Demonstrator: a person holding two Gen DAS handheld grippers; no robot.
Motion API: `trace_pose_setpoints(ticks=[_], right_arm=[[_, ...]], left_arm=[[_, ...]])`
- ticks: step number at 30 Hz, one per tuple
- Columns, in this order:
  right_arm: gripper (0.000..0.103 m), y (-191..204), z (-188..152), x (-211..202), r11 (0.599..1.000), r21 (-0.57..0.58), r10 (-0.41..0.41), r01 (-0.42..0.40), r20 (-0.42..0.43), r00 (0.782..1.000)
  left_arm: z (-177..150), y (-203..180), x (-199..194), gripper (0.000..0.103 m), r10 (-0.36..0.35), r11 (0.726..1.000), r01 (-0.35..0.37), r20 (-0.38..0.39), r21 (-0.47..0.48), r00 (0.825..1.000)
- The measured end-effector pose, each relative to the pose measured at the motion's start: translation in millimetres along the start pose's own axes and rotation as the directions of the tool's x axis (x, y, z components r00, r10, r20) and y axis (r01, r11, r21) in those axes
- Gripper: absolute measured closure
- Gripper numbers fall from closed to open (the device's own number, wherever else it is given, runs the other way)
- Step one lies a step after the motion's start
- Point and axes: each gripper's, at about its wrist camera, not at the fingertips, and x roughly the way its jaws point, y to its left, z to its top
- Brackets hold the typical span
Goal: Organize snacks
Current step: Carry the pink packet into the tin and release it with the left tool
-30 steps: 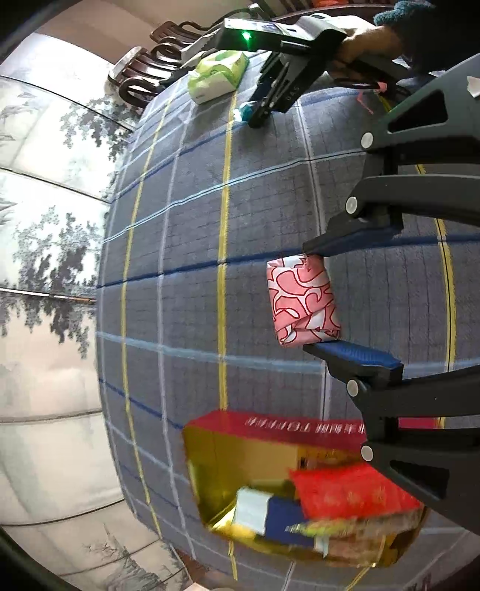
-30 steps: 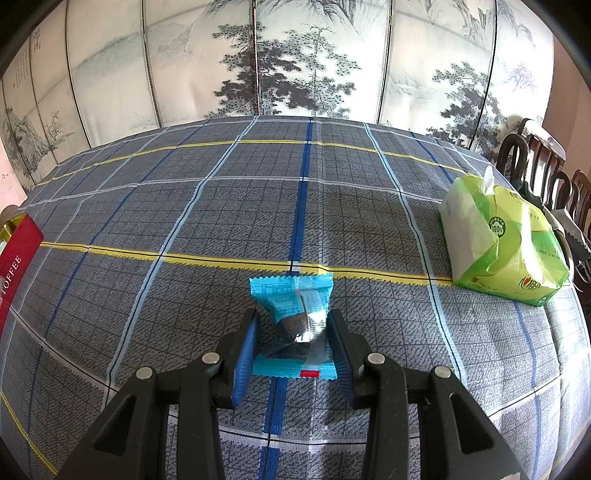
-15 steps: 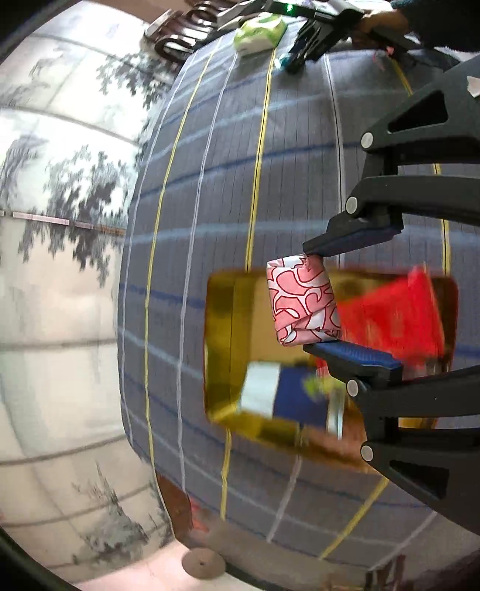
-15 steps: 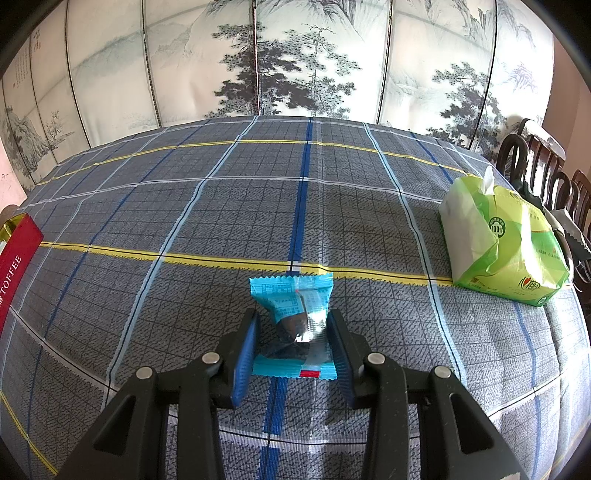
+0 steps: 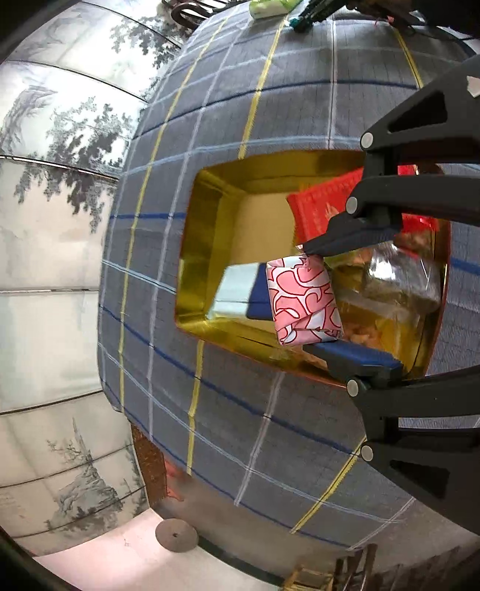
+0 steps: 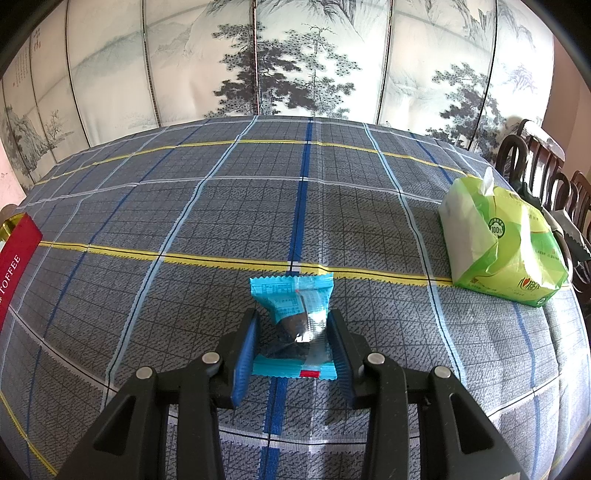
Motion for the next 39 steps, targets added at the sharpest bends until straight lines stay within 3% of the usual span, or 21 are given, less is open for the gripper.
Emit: trace_pose_setpoints(ticks=[10, 25, 29, 35, 39], right_arm=[[0.064, 0, 0, 0, 1.0, -0.002, -0.002, 0.002, 0.0, 1.0], [0.064, -1, 0, 0, 1.0, -0.003, -0.003, 0.003, -0.001, 1.0], [0.064, -1, 0, 0, 1.0, -0.003, -0.003, 0.003, -0.001, 1.0], [0.064, -1, 0, 0, 1.0, -0.003, -0.003, 0.003, -0.001, 1.0], [0.064, 0, 1, 0, 1.0, -0.004, -0.004, 0.004, -0.001, 1.0]], left_arm=[[-10, 2, 25, 0.062, 0.002, 1.0, -0.001, -0.05, 0.016, 0.999], [-12, -2, 29, 0.061, 0.042, 0.997, -0.039, -0.051, 0.063, 0.998], [-13, -5, 29, 0.058, 0.059, 0.995, -0.055, -0.049, 0.082, 0.997], [-14, -6, 24, 0.041, 0.088, 0.992, -0.084, -0.031, 0.099, 0.996], [-13, -6, 20, 0.04, 0.09, 0.991, -0.087, -0.022, 0.1, 0.996]])
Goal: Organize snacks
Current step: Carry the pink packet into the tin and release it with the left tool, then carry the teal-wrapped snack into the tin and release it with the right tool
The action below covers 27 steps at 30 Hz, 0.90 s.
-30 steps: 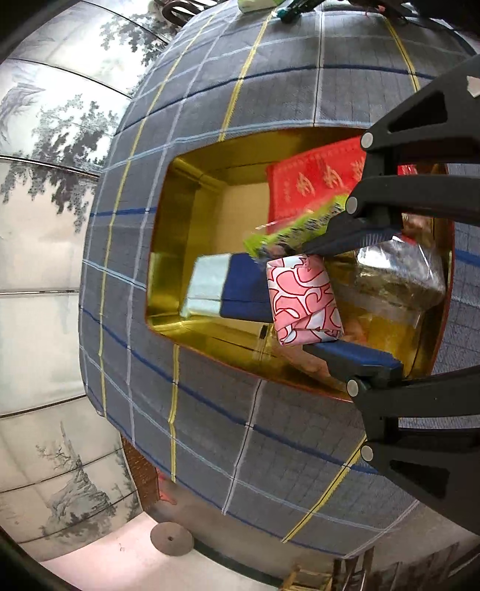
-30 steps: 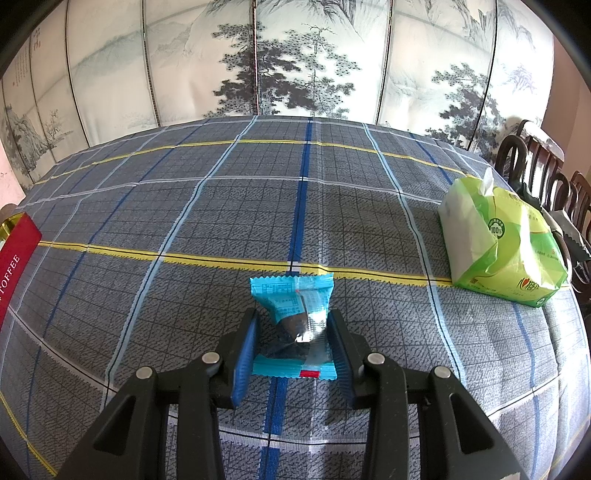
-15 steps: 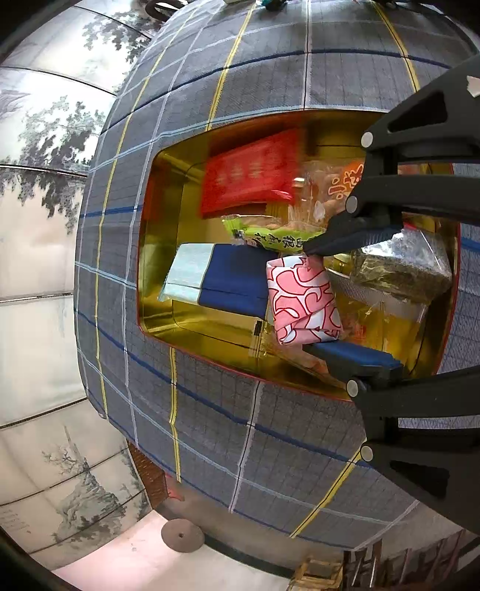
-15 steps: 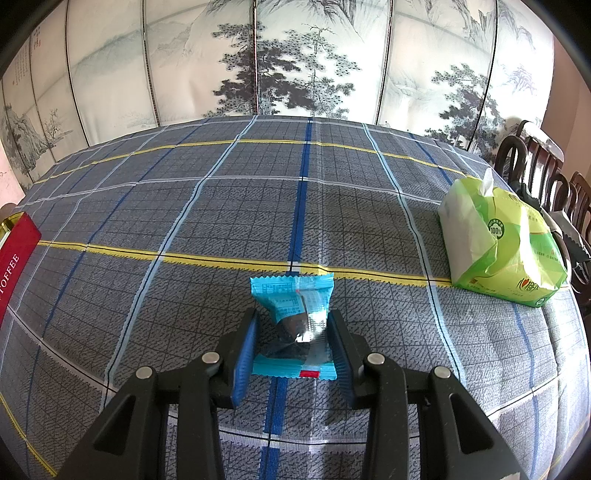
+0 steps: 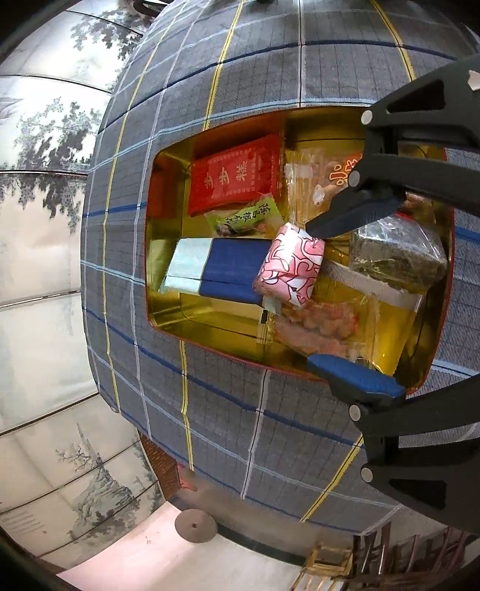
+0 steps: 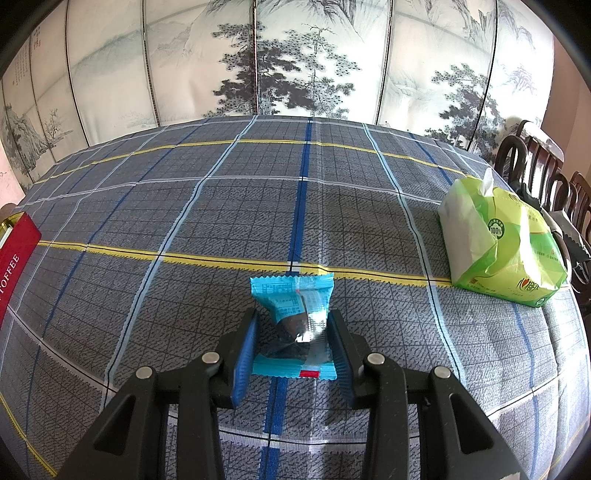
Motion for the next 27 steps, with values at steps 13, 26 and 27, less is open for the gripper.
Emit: trace_pose_setpoints(ticks=[13, 26, 27], right_arm=[[0.066, -1, 0, -1, 1.0, 0.002, 0.0, 0.0, 0.0, 1.0], [0.066, 1, 1, -1, 1.0, 0.015, -0.021, 0.021, -0.005, 1.0], [0.066, 2, 2, -1, 0.999, 0.02, -0.028, 0.028, -0.009, 1.0]], left_arm=[[-7, 3, -21, 0.028, 0.005, 1.0, -0.004, 0.048, -0.02, 0.999], [-21, 13, -36, 0.025, 0.008, 0.999, -0.004, 0.071, -0.051, 0.997], [-22, 14, -36, 0.022, 0.006, 0.998, -0.002, 0.07, -0.058, 0.998]])
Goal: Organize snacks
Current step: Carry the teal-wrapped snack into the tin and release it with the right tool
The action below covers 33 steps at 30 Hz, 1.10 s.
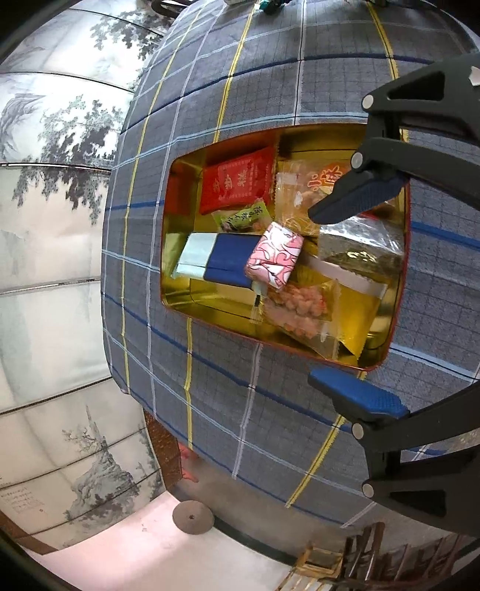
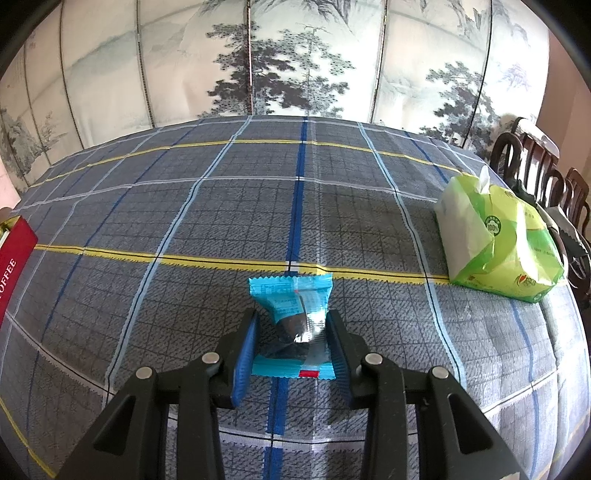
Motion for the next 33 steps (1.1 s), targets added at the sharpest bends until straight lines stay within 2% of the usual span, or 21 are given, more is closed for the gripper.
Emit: trace_pose_setpoints(ticks=[3, 14, 21, 27, 33], right_arm=[[0.066, 0, 2, 0, 1.0, 0.021, -0.016, 0.017, -0.013, 1.0], [0.067, 15, 9, 2, 0.992, 0.062, -0.107, 0.11, -0.055, 0.993], [0.067, 34, 6, -5, 0.99, 0.055, -0.124, 0.127, -0.057, 0.991], [0.067, 63, 2, -23, 0.997, 0.063, -0.049, 0.052, -0.051, 0.997], [0.067, 118, 4, -48, 0.998, 0.016, 0.059, -0.058, -0.017, 0.998]], left_arm=[[-5, 2, -2, 0.019, 0.001, 1.0, -0.001, 0.004, -0.01, 1.0], [-16, 3, -7, 0.019, 0.0, 1.0, 0.0, 0.004, -0.004, 1.0], [-21, 6, -9, 0.018, 0.006, 1.0, -0.005, 0.014, -0.005, 1.0], [-25, 9, -9, 0.016, 0.003, 1.0, -0.003, 0.014, -0.005, 1.0], [-28, 16, -7, 0.015, 0.0, 1.0, 0.001, 0.006, -0.027, 1.0]])
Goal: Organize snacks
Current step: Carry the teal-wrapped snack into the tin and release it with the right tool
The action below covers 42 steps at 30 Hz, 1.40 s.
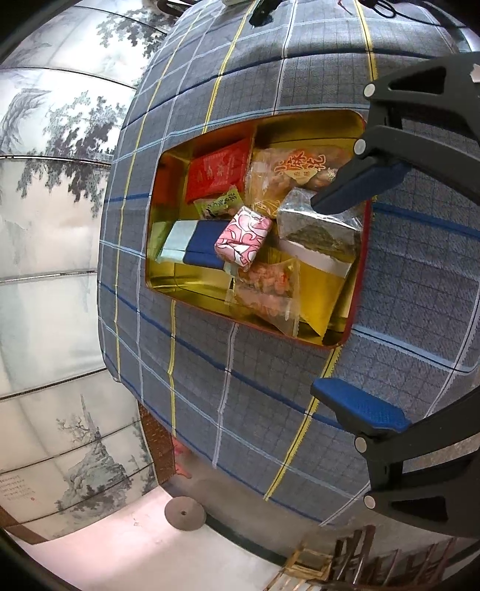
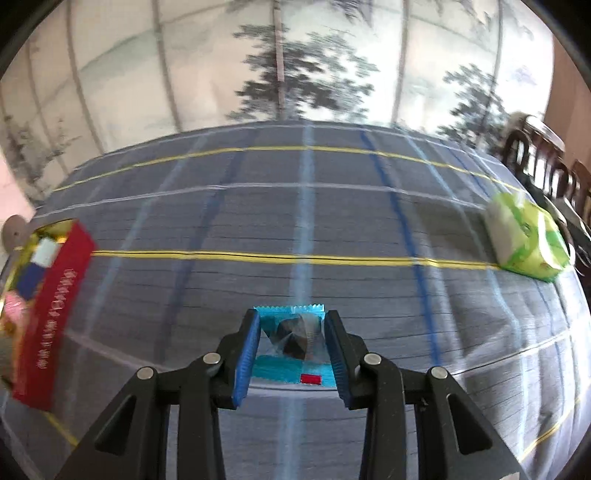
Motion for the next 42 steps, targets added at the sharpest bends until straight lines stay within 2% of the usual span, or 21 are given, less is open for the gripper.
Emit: trace_pose_setpoints(ticks=[7, 9, 20, 32, 42], right_arm=[[0.067, 61, -9, -13, 0.99, -0.038, 0.136, -0.137, -0.032, 0.99], [0.067, 81, -11, -19, 0.986, -0.072, 0.151, -0.152, -0.029, 0.988], [0.067, 181, -12, -54, 0.929, -0.184, 0.326, -0.322, -0.007, 0.945], [0.067, 233, -20, -49, 0.893, -0.269, 0.371, -0.362, -0.018, 0.929], [0.067, 255, -17, -27, 0.896, -0.284, 0.346, -0.341, -0.034, 0.938]], left_arm=[[-4, 7, -2, 0.014, 0.016, 1.0, -0.016, 0.0, -0.007, 1.0], [-6, 12, -3, 0.014, 0.014, 1.0, -0.014, 0.001, -0.018, 1.0], [-12, 42, -14, 0.014, 0.039, 0.996, -0.039, -0.001, -0.082, 0.999], [-19, 66, -20, 0.014, 0.085, 0.99, -0.086, -0.01, -0.116, 0.996], [-22, 69, -21, 0.012, 0.086, 0.988, -0.088, -0.018, -0.125, 0.996]])
